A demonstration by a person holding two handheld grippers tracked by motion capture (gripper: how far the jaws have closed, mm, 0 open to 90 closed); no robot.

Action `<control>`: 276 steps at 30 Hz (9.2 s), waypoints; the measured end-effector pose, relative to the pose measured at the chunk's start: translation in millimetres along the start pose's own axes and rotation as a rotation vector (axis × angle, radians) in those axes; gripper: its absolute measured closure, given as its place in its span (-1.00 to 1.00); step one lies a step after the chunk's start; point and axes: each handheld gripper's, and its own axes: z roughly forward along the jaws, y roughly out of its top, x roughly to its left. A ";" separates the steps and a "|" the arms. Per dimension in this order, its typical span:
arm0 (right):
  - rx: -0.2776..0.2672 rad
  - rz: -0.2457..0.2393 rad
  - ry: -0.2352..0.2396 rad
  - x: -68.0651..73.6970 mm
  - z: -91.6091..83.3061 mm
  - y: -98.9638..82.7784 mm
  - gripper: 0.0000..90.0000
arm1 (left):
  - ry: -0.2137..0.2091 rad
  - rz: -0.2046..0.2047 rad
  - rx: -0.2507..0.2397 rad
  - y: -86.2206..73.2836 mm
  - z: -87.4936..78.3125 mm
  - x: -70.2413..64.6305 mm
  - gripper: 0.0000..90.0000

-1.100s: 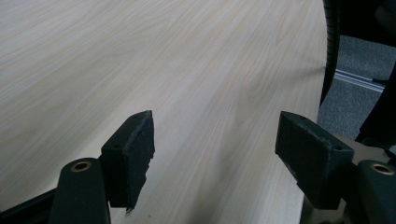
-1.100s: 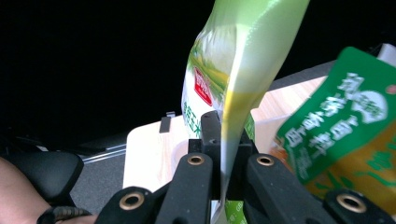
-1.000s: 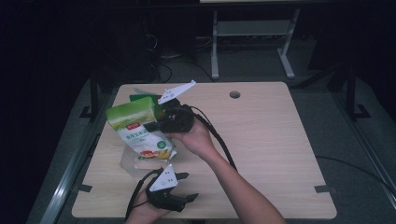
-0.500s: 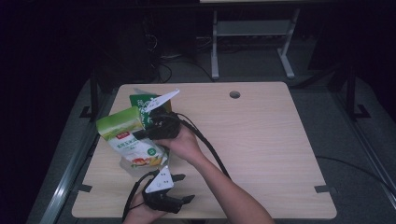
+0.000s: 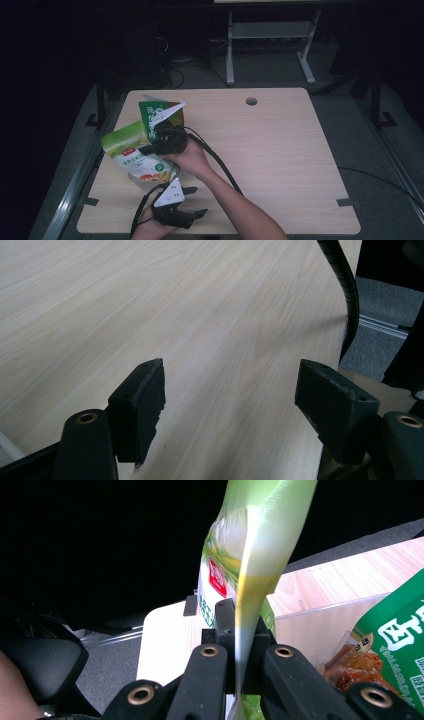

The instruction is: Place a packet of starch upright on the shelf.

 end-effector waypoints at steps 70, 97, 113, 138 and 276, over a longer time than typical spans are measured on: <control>0.122 -0.031 -0.081 -12.5 -3.7 -44.0 0.98 | -0.003 -0.006 0.012 -2.8 3.4 0.6 -0.37; 0.107 0.029 -0.055 -22.3 -18.6 -58.9 0.60 | -0.001 -0.010 0.016 0.0 6.9 2.4 -0.40; 0.061 0.063 -0.063 -29.5 -56.0 -61.9 0.28 | -0.003 -0.008 0.017 5.6 13.8 0.0 -0.42; 0.067 0.118 -0.117 -41.7 -94.8 -73.7 0.06 | -0.007 0.001 0.023 8.9 18.5 2.5 -0.42; 0.000 0.427 -0.429 -8.4 -275.4 -288.3 -0.30 | -0.003 -0.004 0.051 15.4 36.6 16.7 -0.43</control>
